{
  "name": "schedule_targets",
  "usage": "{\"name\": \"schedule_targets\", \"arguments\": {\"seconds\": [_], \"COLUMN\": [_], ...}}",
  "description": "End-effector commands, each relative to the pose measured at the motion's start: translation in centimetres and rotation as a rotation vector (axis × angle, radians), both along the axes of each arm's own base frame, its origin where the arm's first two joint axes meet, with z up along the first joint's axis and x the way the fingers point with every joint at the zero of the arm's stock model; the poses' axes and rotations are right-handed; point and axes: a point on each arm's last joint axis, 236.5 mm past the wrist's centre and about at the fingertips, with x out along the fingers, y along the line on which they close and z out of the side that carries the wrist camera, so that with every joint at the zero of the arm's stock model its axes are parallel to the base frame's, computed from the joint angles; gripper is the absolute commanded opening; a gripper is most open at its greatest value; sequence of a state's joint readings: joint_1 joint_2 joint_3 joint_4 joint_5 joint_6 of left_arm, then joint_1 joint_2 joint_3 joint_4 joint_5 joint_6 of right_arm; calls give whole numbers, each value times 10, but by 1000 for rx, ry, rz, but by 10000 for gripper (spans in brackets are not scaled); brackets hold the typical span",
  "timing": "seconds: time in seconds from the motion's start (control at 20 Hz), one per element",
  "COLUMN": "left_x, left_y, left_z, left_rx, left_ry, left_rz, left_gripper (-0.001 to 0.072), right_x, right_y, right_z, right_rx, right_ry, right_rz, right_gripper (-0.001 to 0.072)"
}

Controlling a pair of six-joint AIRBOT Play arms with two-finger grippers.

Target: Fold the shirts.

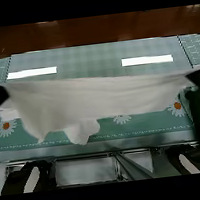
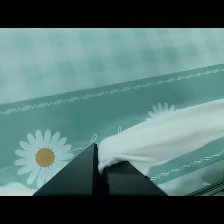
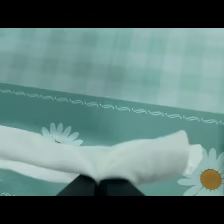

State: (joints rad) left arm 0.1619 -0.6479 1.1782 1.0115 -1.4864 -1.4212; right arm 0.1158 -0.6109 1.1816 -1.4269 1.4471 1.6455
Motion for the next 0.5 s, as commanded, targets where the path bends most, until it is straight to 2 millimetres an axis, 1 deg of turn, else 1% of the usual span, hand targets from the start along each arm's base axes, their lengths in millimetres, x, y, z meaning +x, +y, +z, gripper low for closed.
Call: {"name": "schedule_targets", "arguments": {"seconds": [0.0,0.1,0.15,0.25,0.3,0.4,0.45], "left_x": [47,77,92,127,141,163,171], "left_y": [14,23,27,32,35,34,31], "left_z": [-121,-169,-185,-210,-220,-242,-252], "left_rx": [-69,-99,-100,-120,-132,-166,-185], "left_ry": [145,197,207,217,234,292,322], "left_rz": [119,192,203,231,246,258,259], "left_gripper": [24,24,24,24,24,24,24], "right_x": [50,85,106,143,158,184,193], "right_y": [4,6,7,2,-1,-9,-10], "right_z": [-100,-132,-149,-179,-192,-217,-225], "right_rx": [12,5,-2,20,41,103,139], "right_ry": [115,156,170,219,249,311,331], "right_rz": [-47,-58,-61,-102,-128,-181,-201], "right_gripper": [29,29,29,29,29,29,30]}}
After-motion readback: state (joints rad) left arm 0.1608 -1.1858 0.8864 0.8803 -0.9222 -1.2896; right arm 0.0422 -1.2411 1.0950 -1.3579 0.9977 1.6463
